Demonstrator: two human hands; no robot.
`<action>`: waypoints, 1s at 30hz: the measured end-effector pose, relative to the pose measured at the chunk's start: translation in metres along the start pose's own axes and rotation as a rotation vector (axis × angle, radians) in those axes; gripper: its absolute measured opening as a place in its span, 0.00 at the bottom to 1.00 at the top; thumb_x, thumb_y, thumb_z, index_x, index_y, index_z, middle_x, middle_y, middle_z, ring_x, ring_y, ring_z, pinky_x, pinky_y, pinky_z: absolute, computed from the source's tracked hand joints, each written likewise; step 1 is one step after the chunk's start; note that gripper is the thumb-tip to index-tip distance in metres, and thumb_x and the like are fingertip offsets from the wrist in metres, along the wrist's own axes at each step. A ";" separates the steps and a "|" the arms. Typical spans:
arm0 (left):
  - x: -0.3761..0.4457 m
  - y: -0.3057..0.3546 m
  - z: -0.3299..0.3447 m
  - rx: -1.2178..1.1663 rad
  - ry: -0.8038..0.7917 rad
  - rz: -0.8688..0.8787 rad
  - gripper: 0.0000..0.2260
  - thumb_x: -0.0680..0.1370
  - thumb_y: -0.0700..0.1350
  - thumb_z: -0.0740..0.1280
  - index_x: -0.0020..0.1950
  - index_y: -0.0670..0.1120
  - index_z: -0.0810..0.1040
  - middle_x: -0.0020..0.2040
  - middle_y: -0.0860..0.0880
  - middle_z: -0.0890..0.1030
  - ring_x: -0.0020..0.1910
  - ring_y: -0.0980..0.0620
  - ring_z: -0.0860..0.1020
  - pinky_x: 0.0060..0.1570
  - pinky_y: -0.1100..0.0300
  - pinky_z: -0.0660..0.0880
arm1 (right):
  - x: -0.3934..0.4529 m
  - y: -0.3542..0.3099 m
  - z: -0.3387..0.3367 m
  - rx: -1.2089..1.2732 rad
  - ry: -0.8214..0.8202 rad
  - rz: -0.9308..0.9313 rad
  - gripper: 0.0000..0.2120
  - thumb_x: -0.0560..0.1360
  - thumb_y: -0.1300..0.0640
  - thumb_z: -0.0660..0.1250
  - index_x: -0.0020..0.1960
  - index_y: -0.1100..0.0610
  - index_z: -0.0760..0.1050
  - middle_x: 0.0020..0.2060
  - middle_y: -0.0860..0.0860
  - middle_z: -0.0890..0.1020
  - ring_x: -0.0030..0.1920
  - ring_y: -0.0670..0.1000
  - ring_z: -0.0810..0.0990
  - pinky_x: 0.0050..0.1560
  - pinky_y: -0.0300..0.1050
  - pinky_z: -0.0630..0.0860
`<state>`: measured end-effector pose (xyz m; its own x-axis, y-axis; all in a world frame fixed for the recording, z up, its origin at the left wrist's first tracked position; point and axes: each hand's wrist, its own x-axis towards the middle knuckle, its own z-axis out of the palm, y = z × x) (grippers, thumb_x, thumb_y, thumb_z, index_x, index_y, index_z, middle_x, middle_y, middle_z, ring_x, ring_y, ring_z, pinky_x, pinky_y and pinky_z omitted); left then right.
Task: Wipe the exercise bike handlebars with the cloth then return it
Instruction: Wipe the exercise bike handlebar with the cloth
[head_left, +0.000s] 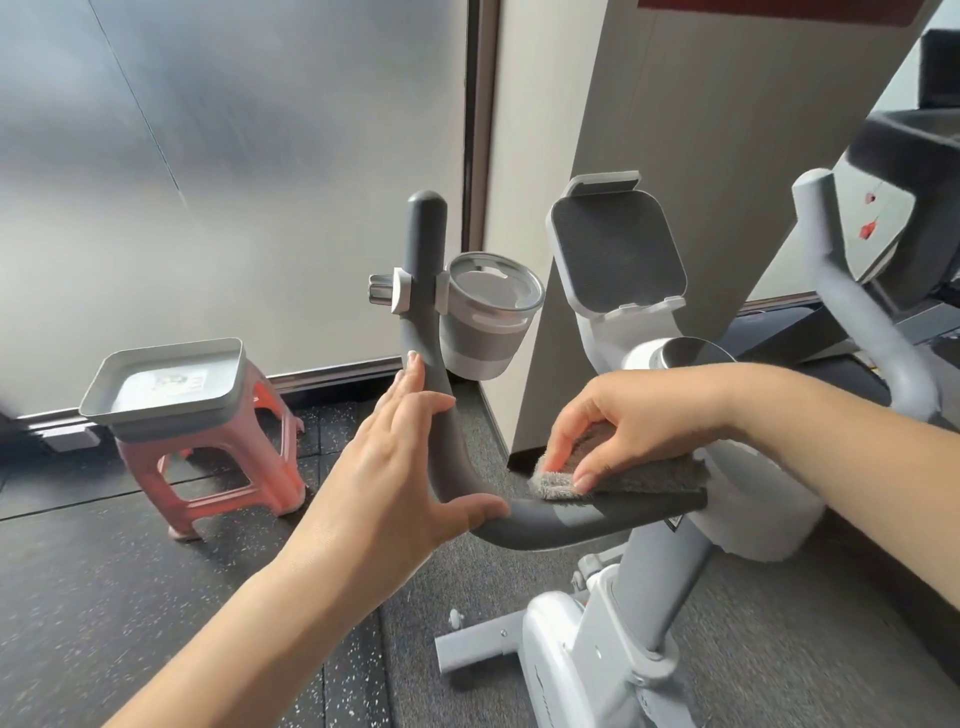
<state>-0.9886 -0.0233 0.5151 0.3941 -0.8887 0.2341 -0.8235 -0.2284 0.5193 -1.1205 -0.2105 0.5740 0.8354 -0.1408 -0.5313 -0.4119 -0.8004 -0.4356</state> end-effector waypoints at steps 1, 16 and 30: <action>0.000 0.001 0.000 0.001 -0.007 -0.005 0.41 0.61 0.66 0.70 0.68 0.52 0.62 0.77 0.54 0.45 0.75 0.58 0.49 0.67 0.67 0.49 | -0.006 0.004 -0.004 -0.037 -0.003 0.037 0.09 0.71 0.50 0.72 0.50 0.39 0.80 0.50 0.37 0.83 0.51 0.38 0.79 0.58 0.35 0.72; 0.001 0.008 0.004 0.032 0.019 -0.041 0.42 0.60 0.64 0.72 0.70 0.52 0.63 0.76 0.55 0.48 0.74 0.61 0.49 0.66 0.68 0.49 | -0.015 0.011 0.010 -0.133 0.123 0.092 0.11 0.75 0.56 0.68 0.55 0.46 0.81 0.42 0.37 0.83 0.40 0.35 0.77 0.40 0.22 0.68; -0.002 0.006 0.003 0.057 0.013 -0.029 0.41 0.62 0.65 0.71 0.71 0.52 0.62 0.77 0.54 0.49 0.74 0.56 0.53 0.68 0.62 0.55 | -0.043 0.016 0.075 0.192 0.908 0.149 0.13 0.73 0.57 0.71 0.55 0.45 0.81 0.51 0.40 0.81 0.53 0.40 0.77 0.58 0.30 0.68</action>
<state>-0.9955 -0.0243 0.5152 0.4233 -0.8761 0.2307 -0.8334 -0.2767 0.4784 -1.1903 -0.1735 0.5355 0.7000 -0.6996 0.1436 -0.5230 -0.6391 -0.5640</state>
